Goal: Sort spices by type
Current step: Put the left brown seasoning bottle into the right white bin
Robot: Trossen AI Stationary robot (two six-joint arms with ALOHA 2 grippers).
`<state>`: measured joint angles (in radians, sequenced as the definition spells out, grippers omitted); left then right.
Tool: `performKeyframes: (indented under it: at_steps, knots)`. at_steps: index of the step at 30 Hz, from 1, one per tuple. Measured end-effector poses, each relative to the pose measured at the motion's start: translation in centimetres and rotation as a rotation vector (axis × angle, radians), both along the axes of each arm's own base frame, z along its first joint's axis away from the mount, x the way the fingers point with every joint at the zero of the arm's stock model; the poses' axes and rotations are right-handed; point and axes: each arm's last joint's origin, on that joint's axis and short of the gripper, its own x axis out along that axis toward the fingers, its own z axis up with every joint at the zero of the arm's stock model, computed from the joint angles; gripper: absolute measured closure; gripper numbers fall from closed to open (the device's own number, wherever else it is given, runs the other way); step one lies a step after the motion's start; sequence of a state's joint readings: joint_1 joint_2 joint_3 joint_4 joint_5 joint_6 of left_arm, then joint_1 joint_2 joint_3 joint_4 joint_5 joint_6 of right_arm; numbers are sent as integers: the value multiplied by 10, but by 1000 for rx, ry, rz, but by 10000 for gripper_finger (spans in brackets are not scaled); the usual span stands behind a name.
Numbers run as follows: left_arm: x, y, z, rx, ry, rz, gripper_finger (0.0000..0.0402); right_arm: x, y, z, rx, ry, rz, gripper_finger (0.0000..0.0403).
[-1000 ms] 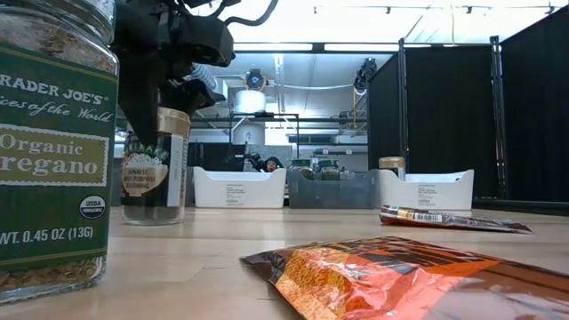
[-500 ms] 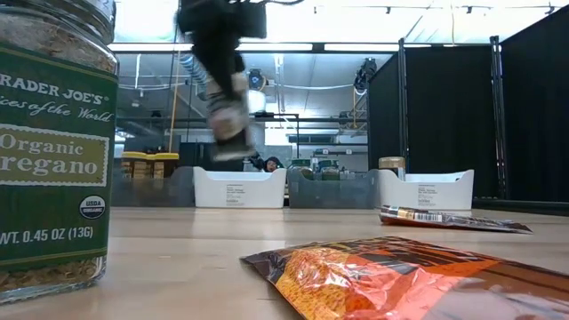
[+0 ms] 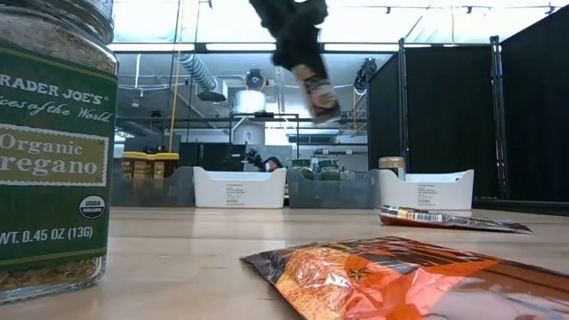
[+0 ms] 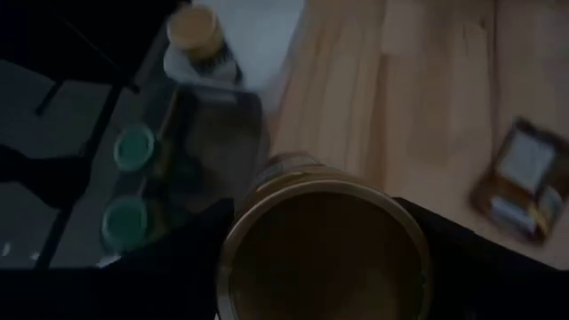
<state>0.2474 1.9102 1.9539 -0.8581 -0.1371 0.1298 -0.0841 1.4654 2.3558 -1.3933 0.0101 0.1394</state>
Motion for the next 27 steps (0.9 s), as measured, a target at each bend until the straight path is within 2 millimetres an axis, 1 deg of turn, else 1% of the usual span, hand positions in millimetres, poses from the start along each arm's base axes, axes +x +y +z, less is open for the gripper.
performKeyframes:
  at_steps: [5,8,10,13,16,18,21,24,27]
  knots:
    - [42,18,-7,5,-27,8,134,-1,0,-1,1,13,0,188]
    - [63,27,-13,16,-56,-3,134,-1,0,-2,3,27,0,188]
    - [73,33,-21,26,-97,0,134,-2,0,-3,8,33,-3,188]
    - [79,41,-37,21,-100,9,128,-3,0,-5,26,53,-12,188]
    - [83,51,-45,28,-103,30,127,-4,0,-7,29,76,-14,191]
    - [85,56,-47,45,-122,46,131,-4,0,-7,29,79,-13,194]
    - [90,65,-41,78,-223,62,133,-4,0,-7,23,81,-9,196]
    - [93,74,-39,75,-294,99,133,-4,0,-8,23,88,-9,198]
    - [89,78,-44,31,-253,132,133,-8,0,-11,21,133,-19,199]
